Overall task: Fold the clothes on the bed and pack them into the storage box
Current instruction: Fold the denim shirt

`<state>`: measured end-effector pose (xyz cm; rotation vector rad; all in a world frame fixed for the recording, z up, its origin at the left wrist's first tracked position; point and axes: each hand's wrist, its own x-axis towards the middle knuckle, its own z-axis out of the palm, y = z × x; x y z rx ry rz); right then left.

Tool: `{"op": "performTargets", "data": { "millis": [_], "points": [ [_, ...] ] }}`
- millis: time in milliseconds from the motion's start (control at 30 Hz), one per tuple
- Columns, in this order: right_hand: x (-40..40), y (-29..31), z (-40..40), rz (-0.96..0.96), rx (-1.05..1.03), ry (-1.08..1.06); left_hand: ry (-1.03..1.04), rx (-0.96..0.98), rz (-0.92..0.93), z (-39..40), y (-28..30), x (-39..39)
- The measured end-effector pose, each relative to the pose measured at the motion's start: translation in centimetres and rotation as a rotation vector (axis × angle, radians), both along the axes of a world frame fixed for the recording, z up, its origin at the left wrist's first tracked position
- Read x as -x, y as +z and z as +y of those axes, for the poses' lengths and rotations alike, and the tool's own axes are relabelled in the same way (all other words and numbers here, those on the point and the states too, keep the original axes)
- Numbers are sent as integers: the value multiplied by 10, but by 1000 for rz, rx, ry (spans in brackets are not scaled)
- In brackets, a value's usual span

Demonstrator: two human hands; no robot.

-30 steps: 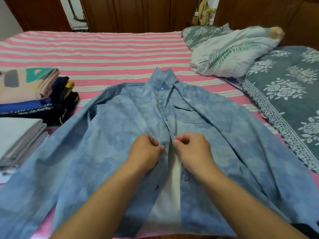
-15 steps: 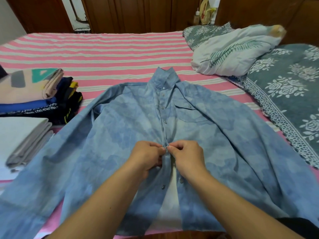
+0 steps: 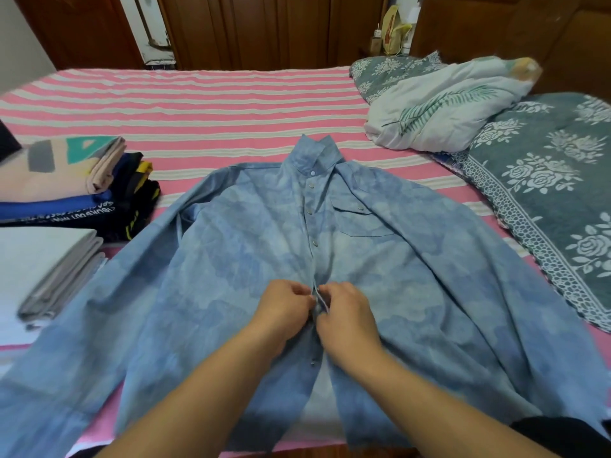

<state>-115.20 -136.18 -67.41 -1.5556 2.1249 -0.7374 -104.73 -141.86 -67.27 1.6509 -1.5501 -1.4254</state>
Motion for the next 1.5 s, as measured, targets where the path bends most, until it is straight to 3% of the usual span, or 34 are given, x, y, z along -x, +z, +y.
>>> {"op": "performTargets", "data": {
  "millis": [100, 167, 333, 433, 600, 667, 767, 833, 933, 1233, 1367, 1500],
  "points": [
    [1, 1, 23, 183, -91, 67, -212, 322, -529, 30, 14, -16],
    [15, 6, 38, 167, -155, 97, -305, 424, -740, 61, 26, -30],
    [41, 8, 66, 216, -218, 87, -346, 518, -880, 102, 1, -43],
    [41, 8, 74, 233, -229, 93, -293, 629, -818, 105, -15, -39],
    [39, 18, 90, 109, -147, 62, -87, 460, -383, 104, -3, -45],
    [33, 20, 96, 37, -25, 52, 12, 335, -254, 100, 4, -42],
    [22, 15, 100, -2, 98, 119, 163, -22, 118, 97, 5, -35],
    [17, 9, 102, 0, 116, 176, 157, -180, 268, 100, 5, -30],
    [17, 5, 103, 29, 129, 224, 86, -206, 295, 104, 1, -26],
    [14, -12, 96, 123, 158, 289, 122, -304, 367, 97, -12, -27],
    [13, -19, 94, 158, 197, 302, 191, -375, 430, 97, -19, -24],
    [10, -28, 90, 184, 239, 285, 242, -346, 380, 97, -26, -19]
  ]
}}
